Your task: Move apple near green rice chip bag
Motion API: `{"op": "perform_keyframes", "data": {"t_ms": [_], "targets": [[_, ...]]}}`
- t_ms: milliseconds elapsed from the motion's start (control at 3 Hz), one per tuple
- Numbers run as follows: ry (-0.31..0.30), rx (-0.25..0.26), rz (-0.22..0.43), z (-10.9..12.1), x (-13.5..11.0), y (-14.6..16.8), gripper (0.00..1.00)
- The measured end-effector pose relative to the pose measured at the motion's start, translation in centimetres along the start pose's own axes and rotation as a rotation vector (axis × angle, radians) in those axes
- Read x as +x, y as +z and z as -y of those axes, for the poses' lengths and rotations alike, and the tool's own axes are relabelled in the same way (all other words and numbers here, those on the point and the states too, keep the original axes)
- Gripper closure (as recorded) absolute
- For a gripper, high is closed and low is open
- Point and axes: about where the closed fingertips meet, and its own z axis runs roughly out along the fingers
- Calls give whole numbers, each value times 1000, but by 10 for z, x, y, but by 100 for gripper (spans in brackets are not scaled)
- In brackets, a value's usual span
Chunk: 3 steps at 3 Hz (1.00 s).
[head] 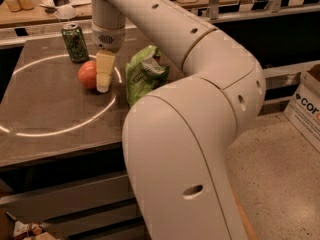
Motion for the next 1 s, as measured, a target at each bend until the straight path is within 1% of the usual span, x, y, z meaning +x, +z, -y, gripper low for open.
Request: {"op": "perform_keyframes", "data": {"t_ms": [333, 667, 1000], "targets": [[-39, 9, 10, 3, -13, -2, 0], [-15, 77, 67, 5, -8, -23, 0], [90, 291, 179, -13, 33, -91, 0]]}}
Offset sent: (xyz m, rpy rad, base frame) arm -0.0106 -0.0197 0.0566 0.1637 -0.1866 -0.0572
